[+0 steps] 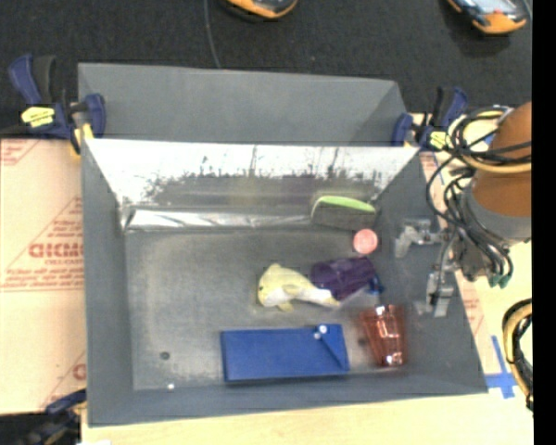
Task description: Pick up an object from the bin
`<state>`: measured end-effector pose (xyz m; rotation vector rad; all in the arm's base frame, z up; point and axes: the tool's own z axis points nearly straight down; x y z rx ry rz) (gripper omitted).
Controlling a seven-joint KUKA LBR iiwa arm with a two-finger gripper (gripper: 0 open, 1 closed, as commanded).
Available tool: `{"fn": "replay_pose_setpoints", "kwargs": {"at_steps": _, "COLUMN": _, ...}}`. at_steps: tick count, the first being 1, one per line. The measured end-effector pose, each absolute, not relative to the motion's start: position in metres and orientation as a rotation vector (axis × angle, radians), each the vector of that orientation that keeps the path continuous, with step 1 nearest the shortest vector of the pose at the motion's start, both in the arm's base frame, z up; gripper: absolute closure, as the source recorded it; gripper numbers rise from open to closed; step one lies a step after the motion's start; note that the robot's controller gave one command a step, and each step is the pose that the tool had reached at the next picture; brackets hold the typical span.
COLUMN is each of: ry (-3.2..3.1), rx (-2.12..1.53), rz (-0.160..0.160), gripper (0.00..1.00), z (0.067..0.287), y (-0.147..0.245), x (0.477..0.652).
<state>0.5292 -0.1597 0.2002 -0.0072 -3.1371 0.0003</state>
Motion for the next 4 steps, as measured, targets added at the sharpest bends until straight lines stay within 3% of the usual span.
{"fn": "replay_pose_setpoints", "kwargs": {"at_steps": 1, "ry": -3.145, "rx": 0.001, "rz": 0.003, "gripper": 0.0, "z": 0.205, "y": -0.159, "x": 0.531}}
{"fn": "replay_pose_setpoints", "kwargs": {"at_steps": 2, "ry": -3.153, "rx": -0.076, "rz": 0.004, "gripper": 0.0, "z": 0.11, "y": -0.089, "x": 0.543}}
{"fn": "replay_pose_setpoints", "kwargs": {"at_steps": 3, "ry": -3.164, "rx": 0.043, "rz": 0.007, "gripper": 0.0, "z": 0.14, "y": -0.017, "x": 0.559}}
{"fn": "replay_pose_setpoints", "kwargs": {"at_steps": 4, "ry": -3.143, "rx": -0.242, "rz": 0.006, "gripper": 0.0, "z": 0.116, "y": 0.005, "x": 0.555}}
